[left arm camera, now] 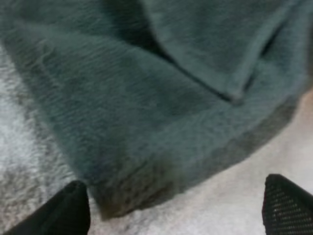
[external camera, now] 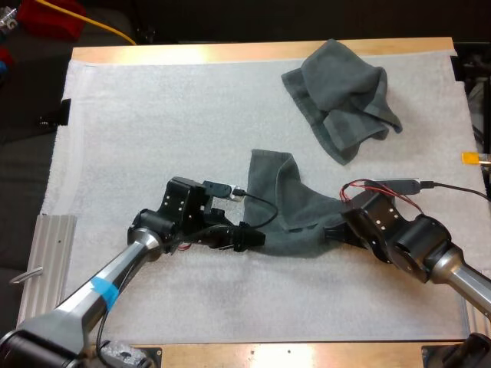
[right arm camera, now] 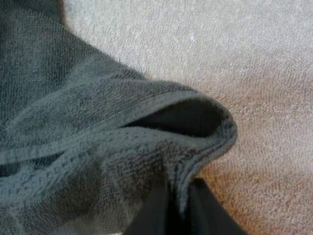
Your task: Pick towel from pile, fold and stack
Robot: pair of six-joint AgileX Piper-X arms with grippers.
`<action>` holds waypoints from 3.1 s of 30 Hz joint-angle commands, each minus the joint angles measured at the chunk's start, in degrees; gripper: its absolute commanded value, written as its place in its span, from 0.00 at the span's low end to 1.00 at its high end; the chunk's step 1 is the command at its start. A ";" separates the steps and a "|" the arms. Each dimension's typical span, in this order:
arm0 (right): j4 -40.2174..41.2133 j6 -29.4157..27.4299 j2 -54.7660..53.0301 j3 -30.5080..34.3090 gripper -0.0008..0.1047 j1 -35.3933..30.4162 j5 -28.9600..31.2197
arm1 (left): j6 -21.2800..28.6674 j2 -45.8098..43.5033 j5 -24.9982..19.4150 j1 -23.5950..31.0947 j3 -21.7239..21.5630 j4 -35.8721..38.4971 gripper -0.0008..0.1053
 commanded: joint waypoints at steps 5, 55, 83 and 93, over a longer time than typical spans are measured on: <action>-0.34 -0.54 -0.11 -0.13 0.01 -0.16 -0.36 | -0.08 2.68 -0.37 -0.28 -0.13 -1.38 0.66; -0.45 -0.26 -0.11 -0.13 0.01 -0.16 -2.25 | -6.51 9.56 15.44 -0.90 -0.18 -5.49 0.11; -1.85 -4.33 -4.03 -4.71 0.01 -0.16 -6.89 | -4.76 -9.66 10.82 -1.04 -0.99 1.76 0.01; 4.56 -1.81 -11.28 -12.07 0.01 -0.16 -6.89 | -4.76 -19.85 10.11 -0.11 -12.97 15.20 0.01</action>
